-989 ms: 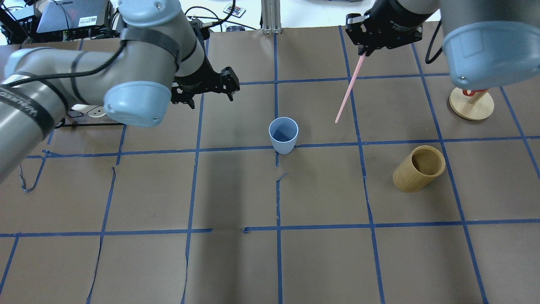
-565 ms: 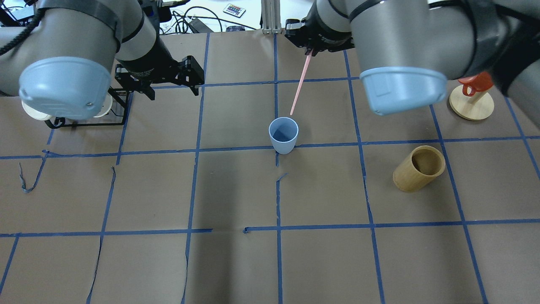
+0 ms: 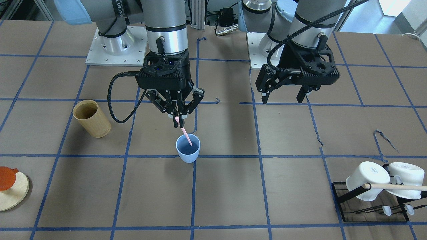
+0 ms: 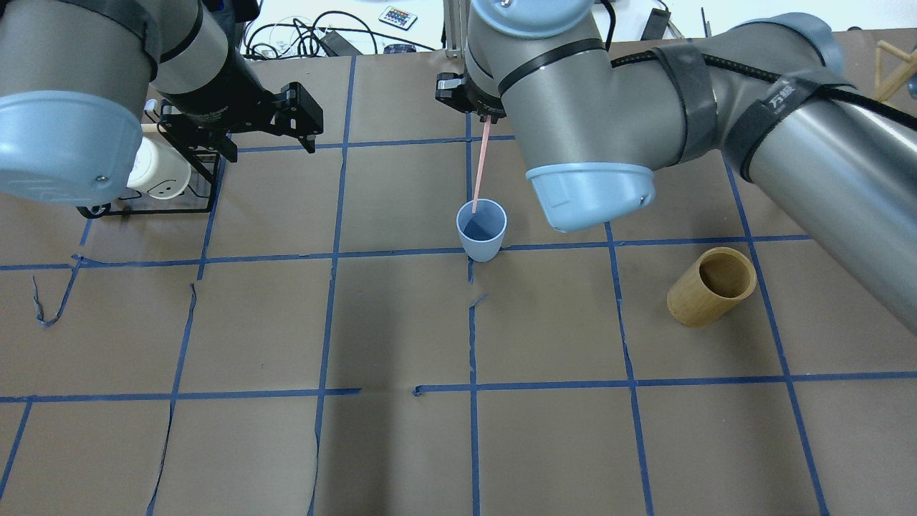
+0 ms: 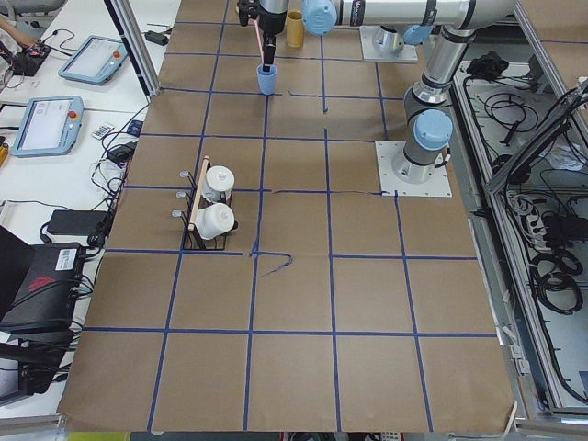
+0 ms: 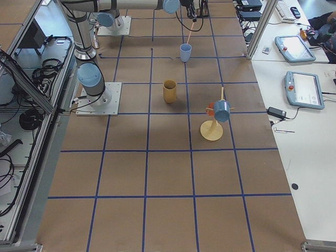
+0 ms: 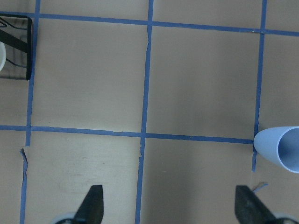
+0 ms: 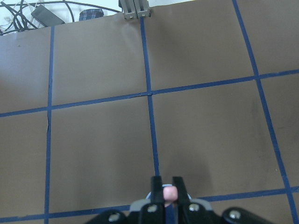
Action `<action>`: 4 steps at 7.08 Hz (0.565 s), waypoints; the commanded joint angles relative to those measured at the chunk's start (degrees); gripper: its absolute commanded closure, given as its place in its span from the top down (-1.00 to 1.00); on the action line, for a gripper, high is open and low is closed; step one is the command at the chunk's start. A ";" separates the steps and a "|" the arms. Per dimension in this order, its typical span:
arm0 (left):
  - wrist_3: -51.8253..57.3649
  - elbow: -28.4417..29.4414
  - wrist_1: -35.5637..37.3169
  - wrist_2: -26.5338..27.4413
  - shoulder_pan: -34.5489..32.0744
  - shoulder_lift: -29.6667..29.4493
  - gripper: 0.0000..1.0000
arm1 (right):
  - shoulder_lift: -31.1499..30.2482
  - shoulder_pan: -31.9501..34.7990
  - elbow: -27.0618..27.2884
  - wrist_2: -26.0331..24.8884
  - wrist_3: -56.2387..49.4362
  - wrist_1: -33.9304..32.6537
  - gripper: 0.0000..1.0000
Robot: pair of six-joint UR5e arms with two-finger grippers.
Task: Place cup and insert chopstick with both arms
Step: 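Lower the pink chopstick into the blue cup with the right gripper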
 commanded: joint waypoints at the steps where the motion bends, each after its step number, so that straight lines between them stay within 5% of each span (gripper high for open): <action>1: 0.01 -0.03 -0.06 -0.15 0.05 0.36 1.00 | 0.97 0.12 0.13 -1.03 0.50 0.06 -1.00; 3: -0.08 0.15 -1.98 0.12 0.14 0.53 1.00 | 1.06 0.12 0.22 -1.03 0.50 1.03 -1.00; 4: -0.08 0.32 -3.13 0.73 0.14 0.71 1.00 | 1.14 0.12 0.22 -0.94 0.41 0.86 -0.01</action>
